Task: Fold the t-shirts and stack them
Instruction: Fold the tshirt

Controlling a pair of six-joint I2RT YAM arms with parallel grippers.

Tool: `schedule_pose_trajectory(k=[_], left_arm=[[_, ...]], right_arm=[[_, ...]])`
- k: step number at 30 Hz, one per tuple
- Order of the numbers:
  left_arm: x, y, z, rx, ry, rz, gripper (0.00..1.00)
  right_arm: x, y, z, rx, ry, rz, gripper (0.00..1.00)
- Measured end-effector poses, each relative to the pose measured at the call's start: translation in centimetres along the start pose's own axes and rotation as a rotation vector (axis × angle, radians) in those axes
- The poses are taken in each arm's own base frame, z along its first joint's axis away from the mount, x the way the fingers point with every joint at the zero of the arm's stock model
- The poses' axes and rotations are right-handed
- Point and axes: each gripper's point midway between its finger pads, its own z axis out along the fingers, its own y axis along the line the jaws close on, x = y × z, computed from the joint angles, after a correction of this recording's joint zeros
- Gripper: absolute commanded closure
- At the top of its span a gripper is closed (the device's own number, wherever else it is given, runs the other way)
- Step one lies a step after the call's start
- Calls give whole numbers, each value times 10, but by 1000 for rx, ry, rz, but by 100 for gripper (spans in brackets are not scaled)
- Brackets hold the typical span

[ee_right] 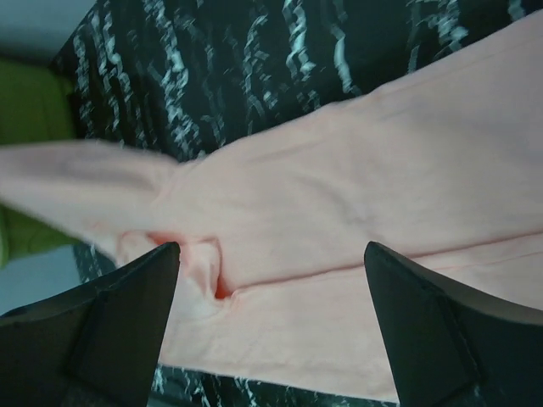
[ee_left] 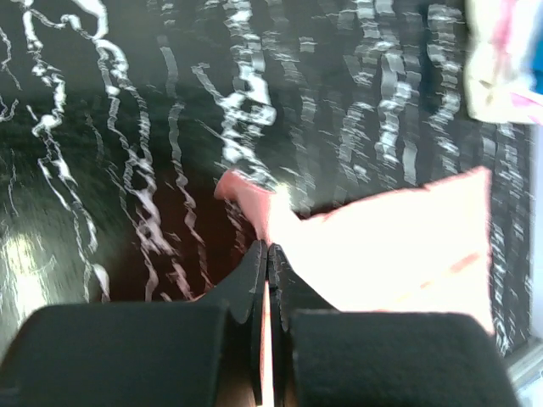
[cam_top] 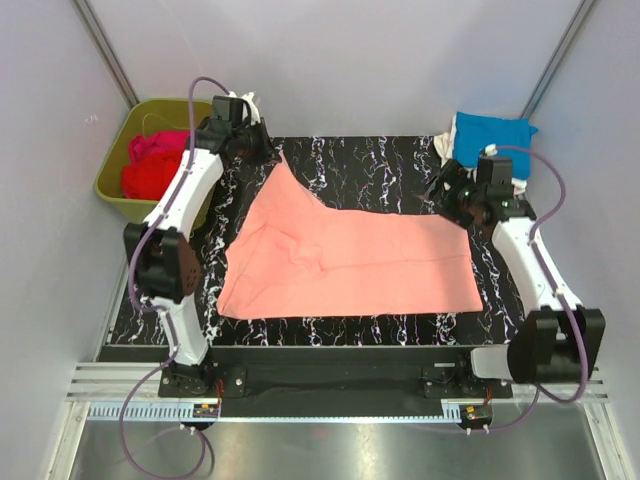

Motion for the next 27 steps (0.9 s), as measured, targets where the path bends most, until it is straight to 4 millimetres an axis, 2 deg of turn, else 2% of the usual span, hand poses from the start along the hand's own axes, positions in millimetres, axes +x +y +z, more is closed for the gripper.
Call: schedule_pose_trajectory(k=[2,4,6,9,12,15,20,24,27], left_arm=[[1,-18,-25,21,-27,27,100],[9,-30,-38,35,-31,51,100],[23,-33,-40,32,-9,61,100],[50,-22,-30,3,57,55,100],[73,-7,-24,-35,116,36,100],[84,0,-22,-53,146,28,100],[84,2,-22,-55,144,52,100],[88,6,-22,-64,150,74,100],[88,8,-22,-67,153,88,100]], right_arm=[[-30,-13,3,83,-33,7,6],[-51,-38,17,193,-33,26,8],[-53,-71,30,302,1,56,12],[-44,-118,43,442,82,108,16],[-46,-151,55,549,130,145,21],[-59,-165,68,600,130,150,22],[-82,-172,89,630,108,123,25],[-89,-183,107,651,116,112,28],[-80,-200,124,682,156,113,30]])
